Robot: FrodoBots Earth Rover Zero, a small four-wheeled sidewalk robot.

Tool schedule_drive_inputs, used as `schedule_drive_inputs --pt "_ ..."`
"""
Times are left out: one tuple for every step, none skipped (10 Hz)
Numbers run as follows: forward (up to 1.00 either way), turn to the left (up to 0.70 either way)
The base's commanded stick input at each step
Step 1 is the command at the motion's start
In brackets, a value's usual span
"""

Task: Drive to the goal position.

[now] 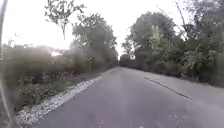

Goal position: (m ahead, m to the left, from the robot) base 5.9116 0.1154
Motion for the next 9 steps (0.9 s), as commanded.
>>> schedule_drive_inputs --pt "0.70 0.01" --pt "0.70 0.01" --pt "0.70 0.01" --pt "0.70 0.01" --pt "0.70 0.01" --pt "0.70 0.01" --pt "0.70 0.01" --pt "0.70 0.01" --pt "0.70 0.01"
